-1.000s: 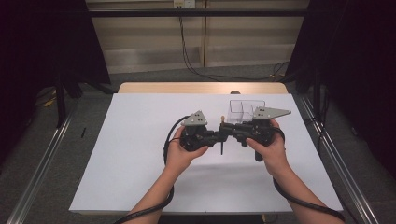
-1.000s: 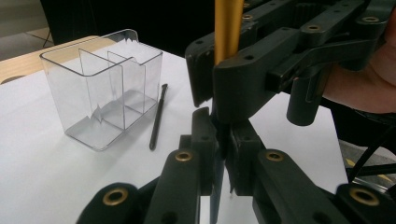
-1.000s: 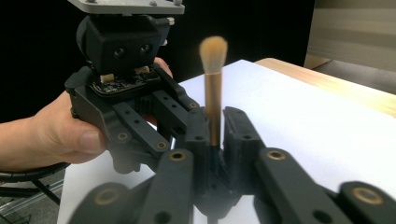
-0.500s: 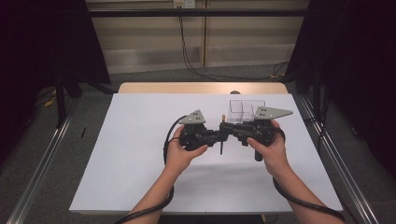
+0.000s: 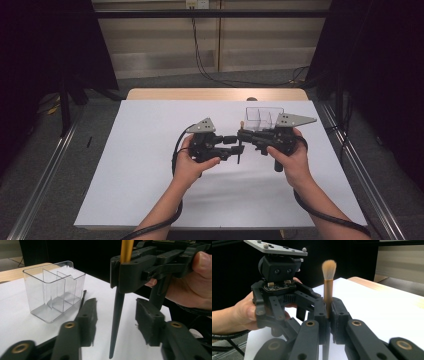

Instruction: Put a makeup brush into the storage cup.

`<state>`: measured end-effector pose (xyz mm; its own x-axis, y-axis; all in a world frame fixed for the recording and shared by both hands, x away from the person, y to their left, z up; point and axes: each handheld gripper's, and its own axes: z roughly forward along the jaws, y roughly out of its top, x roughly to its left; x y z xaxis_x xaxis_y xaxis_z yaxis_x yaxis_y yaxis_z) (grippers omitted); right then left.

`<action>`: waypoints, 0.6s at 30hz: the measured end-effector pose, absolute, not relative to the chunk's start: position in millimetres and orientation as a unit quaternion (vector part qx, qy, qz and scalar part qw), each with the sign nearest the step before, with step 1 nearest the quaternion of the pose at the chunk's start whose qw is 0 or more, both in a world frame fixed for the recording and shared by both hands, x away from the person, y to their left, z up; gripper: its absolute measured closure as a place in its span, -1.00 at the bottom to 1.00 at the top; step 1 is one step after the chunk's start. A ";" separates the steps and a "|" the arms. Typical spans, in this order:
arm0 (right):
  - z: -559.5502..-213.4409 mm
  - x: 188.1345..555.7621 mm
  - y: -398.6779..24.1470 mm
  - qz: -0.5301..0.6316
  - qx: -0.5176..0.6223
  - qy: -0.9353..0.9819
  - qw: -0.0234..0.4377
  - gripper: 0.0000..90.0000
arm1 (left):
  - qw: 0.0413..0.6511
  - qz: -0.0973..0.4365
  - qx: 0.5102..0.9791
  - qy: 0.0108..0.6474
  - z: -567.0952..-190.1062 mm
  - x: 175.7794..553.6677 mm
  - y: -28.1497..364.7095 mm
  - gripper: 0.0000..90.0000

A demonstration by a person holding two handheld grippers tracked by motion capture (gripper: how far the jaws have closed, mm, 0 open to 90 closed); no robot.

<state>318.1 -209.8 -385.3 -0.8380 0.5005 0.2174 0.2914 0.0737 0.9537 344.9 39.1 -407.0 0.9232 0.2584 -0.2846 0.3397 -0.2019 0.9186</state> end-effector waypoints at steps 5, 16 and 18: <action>-385.4 318.7 -212.9 0.624 0.275 0.726 0.086 0.88 | 0.611 -0.033 0.768 0.189 -407.2 344.5 42.7 -0.31; -384.6 318.0 -217.5 0.620 0.275 0.728 0.094 0.88 | 0.609 -0.034 0.769 0.190 -408.8 347.6 50.8 -0.83; -385.0 317.9 -218.4 0.619 0.275 0.729 0.094 0.88 | 0.610 -0.027 0.769 0.187 -409.0 347.0 53.4 -0.88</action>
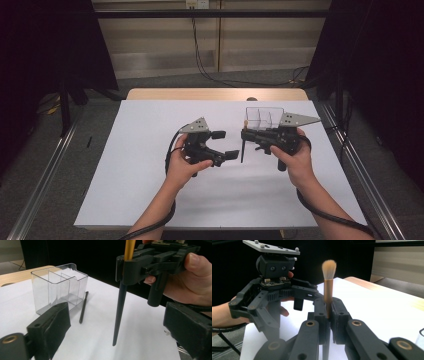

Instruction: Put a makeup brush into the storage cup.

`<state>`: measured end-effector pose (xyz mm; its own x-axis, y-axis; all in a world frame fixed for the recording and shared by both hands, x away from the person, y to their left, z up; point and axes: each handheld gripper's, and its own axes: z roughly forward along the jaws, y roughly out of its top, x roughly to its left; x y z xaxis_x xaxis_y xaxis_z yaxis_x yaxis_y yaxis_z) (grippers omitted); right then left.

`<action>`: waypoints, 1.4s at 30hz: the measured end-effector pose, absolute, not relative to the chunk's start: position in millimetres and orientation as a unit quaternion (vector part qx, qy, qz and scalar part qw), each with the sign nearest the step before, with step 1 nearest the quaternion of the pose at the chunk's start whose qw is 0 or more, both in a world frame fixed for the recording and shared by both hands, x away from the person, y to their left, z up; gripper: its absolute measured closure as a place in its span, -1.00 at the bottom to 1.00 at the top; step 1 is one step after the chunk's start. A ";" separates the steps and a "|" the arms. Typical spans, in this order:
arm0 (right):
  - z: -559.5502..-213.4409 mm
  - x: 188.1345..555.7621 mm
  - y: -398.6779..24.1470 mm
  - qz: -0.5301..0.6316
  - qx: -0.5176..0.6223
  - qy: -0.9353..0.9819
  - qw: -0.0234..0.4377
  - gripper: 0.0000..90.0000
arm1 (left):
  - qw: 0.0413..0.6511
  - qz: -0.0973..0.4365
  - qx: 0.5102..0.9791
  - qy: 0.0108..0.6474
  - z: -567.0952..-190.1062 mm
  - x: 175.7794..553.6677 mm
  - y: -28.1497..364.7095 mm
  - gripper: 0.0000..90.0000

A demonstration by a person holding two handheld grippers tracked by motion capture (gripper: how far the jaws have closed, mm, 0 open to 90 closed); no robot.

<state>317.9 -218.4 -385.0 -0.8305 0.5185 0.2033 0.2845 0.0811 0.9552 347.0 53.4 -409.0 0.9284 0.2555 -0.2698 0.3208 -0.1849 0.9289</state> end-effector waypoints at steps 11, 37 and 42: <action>-385.8 318.6 -221.6 0.620 0.277 0.727 0.099 0.88 | 0.607 0.000 0.773 0.186 -411.4 346.5 75.9 -0.99; -387.9 319.4 -229.9 0.618 0.284 0.725 0.107 0.88 | 0.606 0.067 0.769 0.192 -412.1 333.7 140.9 -1.00; -388.6 319.7 -231.3 0.619 0.285 0.724 0.108 0.88 | 0.607 0.077 0.766 0.197 -412.3 330.6 152.7 -1.00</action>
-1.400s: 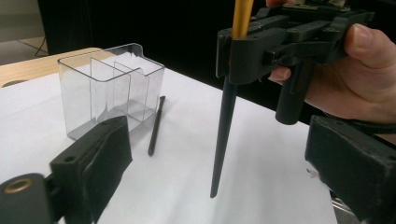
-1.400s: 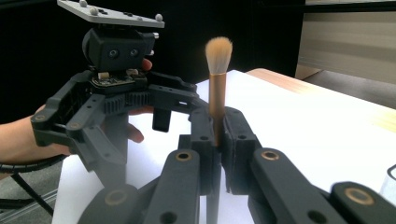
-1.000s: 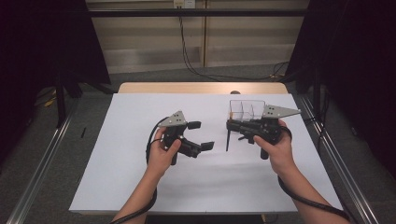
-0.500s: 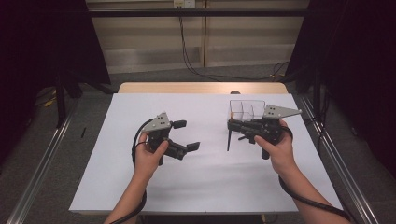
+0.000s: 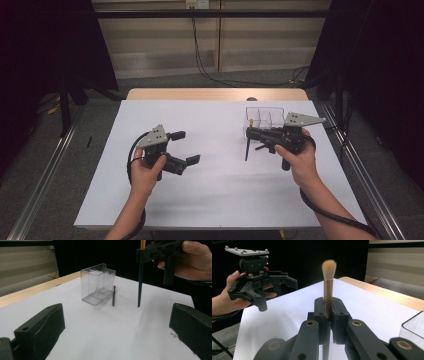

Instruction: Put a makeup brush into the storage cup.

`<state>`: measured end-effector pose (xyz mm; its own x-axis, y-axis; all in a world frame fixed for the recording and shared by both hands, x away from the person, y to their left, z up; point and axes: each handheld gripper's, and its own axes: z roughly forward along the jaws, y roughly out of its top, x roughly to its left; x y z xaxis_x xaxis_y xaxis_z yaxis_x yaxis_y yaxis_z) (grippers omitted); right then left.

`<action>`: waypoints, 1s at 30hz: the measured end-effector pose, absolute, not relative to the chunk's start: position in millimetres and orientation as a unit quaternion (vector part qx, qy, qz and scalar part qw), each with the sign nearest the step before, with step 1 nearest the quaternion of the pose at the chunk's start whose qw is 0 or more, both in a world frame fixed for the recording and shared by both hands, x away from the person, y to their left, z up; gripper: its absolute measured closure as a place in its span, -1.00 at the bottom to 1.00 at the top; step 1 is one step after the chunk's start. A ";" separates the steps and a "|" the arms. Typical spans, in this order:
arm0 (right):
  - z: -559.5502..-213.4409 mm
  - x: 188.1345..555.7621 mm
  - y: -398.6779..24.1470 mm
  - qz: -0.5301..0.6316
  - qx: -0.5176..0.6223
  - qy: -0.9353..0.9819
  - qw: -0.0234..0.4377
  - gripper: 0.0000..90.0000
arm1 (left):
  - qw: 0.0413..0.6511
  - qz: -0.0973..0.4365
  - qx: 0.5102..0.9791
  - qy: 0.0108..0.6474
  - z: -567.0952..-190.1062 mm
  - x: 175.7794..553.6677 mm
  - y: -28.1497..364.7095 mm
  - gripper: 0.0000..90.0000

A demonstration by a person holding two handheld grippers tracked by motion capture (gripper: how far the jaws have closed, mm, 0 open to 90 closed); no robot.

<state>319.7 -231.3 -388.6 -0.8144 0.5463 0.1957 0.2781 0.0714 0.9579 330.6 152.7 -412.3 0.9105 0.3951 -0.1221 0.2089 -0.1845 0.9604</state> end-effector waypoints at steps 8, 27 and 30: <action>-388.2 318.4 -232.2 0.618 0.286 0.724 0.111 0.88 | 0.610 0.087 0.761 0.203 -413.7 325.8 170.1 -1.00; -386.9 319.4 -235.2 0.616 0.289 0.724 0.117 0.88 | 0.593 0.109 0.762 0.237 -424.9 310.3 213.7 -1.00; -387.2 320.7 -237.5 0.618 0.293 0.720 0.116 0.88 | 0.591 0.114 0.762 0.238 -425.3 307.3 219.0 -1.00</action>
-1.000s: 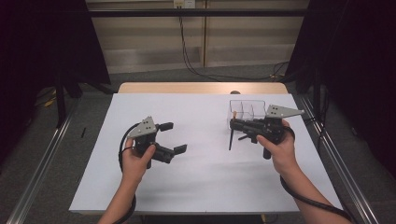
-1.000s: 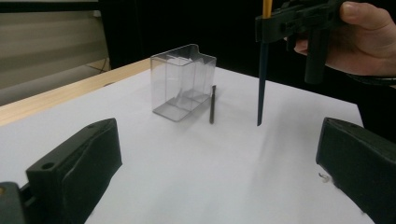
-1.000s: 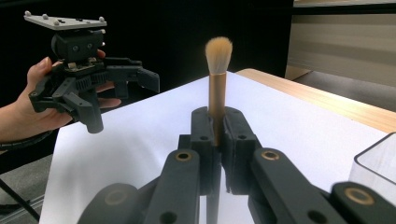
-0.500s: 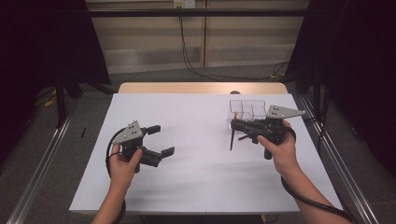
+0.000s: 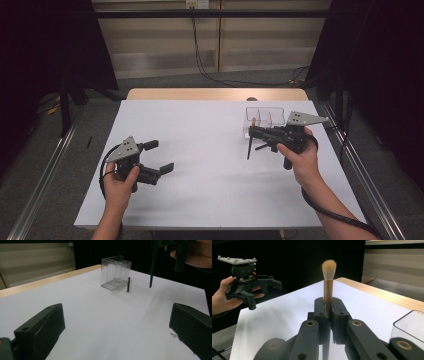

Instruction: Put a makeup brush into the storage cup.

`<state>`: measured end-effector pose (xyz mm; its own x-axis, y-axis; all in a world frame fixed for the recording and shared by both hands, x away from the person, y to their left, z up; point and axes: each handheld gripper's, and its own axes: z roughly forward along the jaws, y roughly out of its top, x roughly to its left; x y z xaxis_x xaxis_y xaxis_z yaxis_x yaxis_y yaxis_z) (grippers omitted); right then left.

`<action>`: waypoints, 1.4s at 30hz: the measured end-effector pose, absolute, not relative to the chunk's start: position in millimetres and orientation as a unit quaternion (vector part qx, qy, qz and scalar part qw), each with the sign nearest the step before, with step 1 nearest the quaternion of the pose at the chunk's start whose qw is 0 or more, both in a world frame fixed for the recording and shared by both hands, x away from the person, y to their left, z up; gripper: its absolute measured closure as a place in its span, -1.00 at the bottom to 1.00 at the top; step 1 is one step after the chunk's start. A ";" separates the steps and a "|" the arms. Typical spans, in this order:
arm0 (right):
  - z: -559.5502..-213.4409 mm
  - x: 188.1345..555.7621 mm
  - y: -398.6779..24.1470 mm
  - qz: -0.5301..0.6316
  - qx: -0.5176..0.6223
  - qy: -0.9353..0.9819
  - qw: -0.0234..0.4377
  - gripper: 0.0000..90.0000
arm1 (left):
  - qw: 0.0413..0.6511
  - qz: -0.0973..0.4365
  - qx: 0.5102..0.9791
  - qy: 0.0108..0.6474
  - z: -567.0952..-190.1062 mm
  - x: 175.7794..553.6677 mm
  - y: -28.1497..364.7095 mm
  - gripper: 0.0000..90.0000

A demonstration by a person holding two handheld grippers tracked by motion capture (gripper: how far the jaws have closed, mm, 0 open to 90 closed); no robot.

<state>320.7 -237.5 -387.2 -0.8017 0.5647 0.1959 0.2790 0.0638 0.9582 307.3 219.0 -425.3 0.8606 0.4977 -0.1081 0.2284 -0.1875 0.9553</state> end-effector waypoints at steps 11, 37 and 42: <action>-388.3 325.7 -245.5 0.613 0.298 0.721 0.125 0.88 | 0.587 0.125 0.761 0.246 -426.9 298.4 237.6 -1.00; -373.8 354.7 -259.8 0.610 0.319 0.708 0.158 0.88 | 0.587 0.135 0.758 0.249 -430.5 288.9 253.7 -1.00; -373.9 360.8 -263.4 0.610 0.328 0.703 0.161 0.88 | 0.587 0.132 0.758 0.250 -431.4 288.9 254.2 -1.00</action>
